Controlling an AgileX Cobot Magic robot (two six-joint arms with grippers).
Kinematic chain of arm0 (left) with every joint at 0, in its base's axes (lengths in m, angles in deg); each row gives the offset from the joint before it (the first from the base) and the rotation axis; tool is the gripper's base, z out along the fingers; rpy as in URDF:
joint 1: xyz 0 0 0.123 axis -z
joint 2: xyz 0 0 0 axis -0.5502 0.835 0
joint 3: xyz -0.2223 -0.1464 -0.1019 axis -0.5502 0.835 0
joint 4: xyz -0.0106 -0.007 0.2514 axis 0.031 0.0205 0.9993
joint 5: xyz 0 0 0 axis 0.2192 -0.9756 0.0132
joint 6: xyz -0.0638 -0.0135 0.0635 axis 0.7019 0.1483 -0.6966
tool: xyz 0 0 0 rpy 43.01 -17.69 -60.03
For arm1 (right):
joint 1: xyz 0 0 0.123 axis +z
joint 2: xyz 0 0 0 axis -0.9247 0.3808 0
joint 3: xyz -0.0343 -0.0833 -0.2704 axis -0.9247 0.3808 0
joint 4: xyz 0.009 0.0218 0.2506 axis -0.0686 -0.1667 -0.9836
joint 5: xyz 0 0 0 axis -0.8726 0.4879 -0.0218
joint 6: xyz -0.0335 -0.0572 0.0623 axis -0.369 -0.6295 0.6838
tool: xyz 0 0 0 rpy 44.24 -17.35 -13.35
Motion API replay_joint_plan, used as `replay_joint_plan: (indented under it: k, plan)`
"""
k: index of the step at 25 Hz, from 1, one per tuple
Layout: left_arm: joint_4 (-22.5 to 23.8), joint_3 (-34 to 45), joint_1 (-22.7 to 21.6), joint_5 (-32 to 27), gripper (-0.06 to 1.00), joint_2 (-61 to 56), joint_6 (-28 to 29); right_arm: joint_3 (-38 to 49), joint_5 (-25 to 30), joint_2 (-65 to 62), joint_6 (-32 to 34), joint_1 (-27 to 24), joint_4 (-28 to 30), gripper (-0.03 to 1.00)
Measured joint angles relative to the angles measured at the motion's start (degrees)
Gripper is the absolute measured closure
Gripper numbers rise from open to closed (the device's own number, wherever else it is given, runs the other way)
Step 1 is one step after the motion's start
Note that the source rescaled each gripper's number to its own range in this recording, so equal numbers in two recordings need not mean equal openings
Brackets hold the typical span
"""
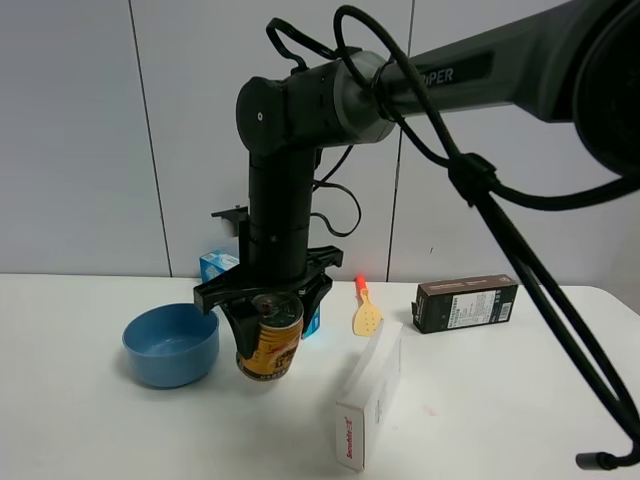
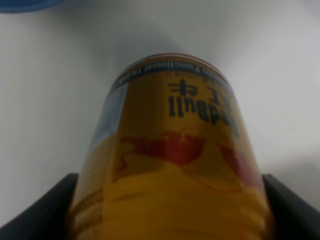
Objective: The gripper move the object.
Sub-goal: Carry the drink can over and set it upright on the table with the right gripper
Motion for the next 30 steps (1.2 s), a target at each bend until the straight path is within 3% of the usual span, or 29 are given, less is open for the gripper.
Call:
replay_joint_plan:
  k: [19, 30]
  plan:
    - [0.00, 0.00, 0.00, 0.00, -0.06, 0.00, 0.00, 0.00, 0.00, 3.32, 1.48, -0.32, -1.59, 0.97]
    - [0.00, 0.00, 0.00, 0.00, -0.06, 0.00, 0.00, 0.00, -0.11, 3.78, 1.48, -0.32, 3.43, 0.97]
